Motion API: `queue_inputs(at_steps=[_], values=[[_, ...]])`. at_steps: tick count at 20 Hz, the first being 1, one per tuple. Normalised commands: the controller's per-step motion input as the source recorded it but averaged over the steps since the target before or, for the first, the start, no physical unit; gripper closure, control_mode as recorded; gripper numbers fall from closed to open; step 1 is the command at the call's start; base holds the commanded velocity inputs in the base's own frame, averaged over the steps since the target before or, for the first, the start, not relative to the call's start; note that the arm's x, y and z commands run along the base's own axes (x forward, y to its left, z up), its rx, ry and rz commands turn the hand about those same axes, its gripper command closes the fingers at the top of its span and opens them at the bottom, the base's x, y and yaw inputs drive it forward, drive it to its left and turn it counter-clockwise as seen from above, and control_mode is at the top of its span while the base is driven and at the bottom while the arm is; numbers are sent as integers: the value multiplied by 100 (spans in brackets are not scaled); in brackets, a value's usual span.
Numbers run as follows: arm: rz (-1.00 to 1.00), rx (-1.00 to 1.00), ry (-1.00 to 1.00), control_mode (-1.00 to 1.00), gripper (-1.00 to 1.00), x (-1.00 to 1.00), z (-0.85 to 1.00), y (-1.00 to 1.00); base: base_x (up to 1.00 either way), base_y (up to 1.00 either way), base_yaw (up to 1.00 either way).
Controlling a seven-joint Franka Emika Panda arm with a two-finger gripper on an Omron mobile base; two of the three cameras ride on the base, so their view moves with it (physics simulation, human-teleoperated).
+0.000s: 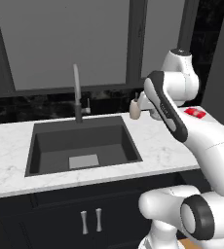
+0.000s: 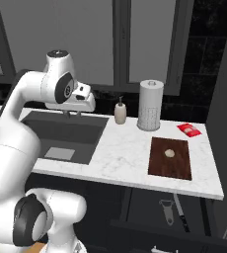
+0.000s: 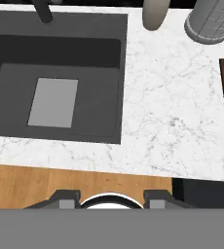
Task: Place the appropriate cutting tool for cutting the garlic skin on the cutting board.
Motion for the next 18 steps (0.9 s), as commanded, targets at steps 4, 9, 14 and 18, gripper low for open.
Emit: queue_inputs(at_steps=[4,9,14,18], values=[[0,0,-5,-100,-100,-18,-2,-1,0,0,0],[-5,15,-2,-100,-100,-47,-42,-85,0,0,0],[-3,11,7,-100,-100,-54,-76,-100,0,0,0],[0,-12,2,-100,-100,-54,-100,-98,0,0,0]])
